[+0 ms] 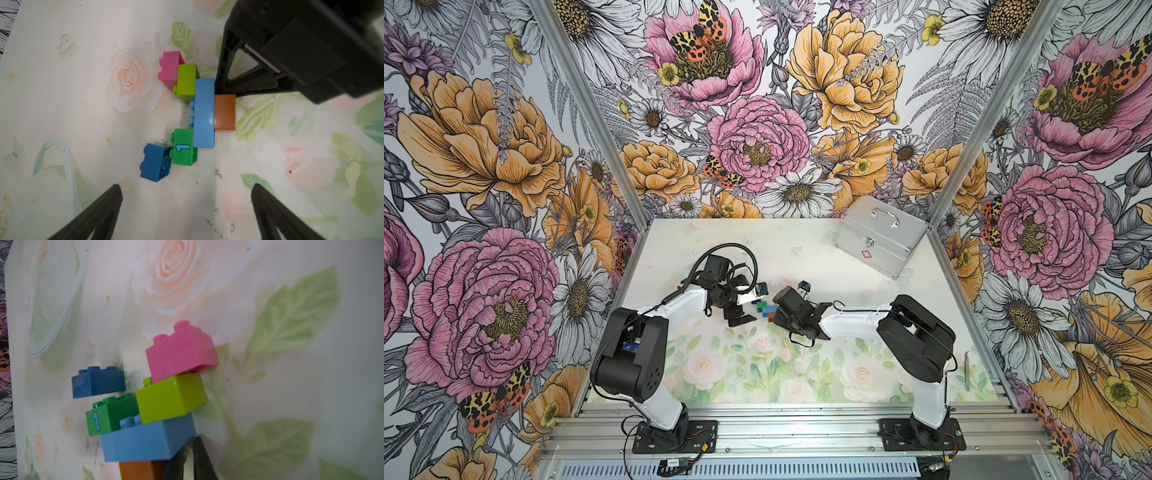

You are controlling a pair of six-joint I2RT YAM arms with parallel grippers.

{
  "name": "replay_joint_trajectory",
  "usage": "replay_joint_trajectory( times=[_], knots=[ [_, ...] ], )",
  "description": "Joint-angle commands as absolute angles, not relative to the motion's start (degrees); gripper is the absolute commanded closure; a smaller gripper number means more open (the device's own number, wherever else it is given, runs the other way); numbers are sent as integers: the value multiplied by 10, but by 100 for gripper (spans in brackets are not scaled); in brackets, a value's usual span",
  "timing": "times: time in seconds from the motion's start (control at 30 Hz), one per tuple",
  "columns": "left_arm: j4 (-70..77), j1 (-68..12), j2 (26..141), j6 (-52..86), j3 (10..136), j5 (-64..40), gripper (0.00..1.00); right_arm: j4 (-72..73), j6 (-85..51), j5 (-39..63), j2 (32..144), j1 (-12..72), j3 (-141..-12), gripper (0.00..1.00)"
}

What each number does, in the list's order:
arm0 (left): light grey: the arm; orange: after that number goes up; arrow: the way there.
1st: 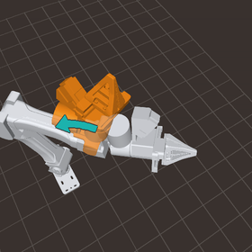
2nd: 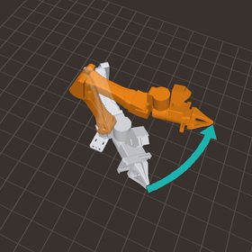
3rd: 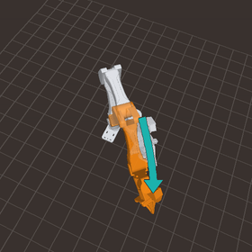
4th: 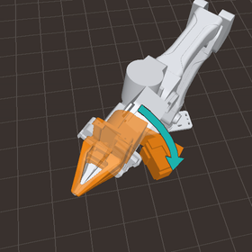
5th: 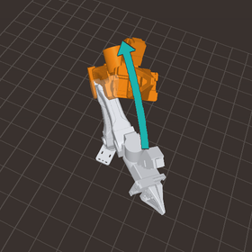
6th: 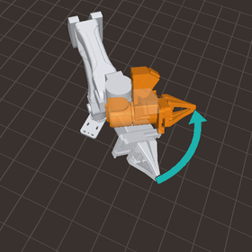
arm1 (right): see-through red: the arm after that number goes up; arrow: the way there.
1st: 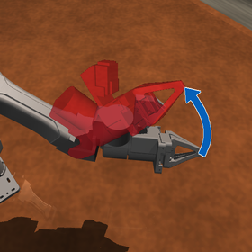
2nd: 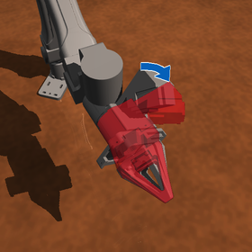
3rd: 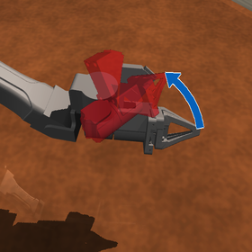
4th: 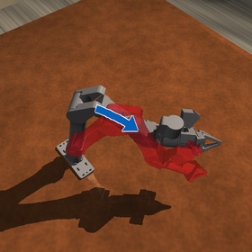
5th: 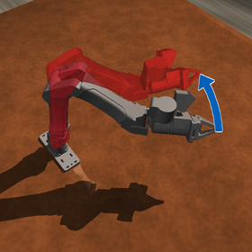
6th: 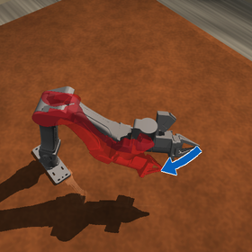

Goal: Assemble the letter v with lego
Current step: Assemble the lego brick with the lego brick.

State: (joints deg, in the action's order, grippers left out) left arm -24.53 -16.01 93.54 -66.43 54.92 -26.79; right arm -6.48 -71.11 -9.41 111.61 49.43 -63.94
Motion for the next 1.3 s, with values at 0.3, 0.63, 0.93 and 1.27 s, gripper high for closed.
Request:
replay_joint_trajectory(
  times=[0.3, 0.63, 0.93, 1.27],
  knots=[
    [-151, -152, 997, -649, 556, -306, 2, -70, -716, -103, 1128, 487, -644, 87],
    [-107, -151, 1021, -624, 546, -303, 5, -70, -723, -99, 1136, 488, -655, 87],
    [-119, -146, 1031, -627, 554, -292, 12, -70, -731, -97, 1142, 490, -658, 87],
    [-123, -152, 1037, -632, 561, -291, 20, -70, -735, -95, 1148, 490, -661, 87]
  ],
)
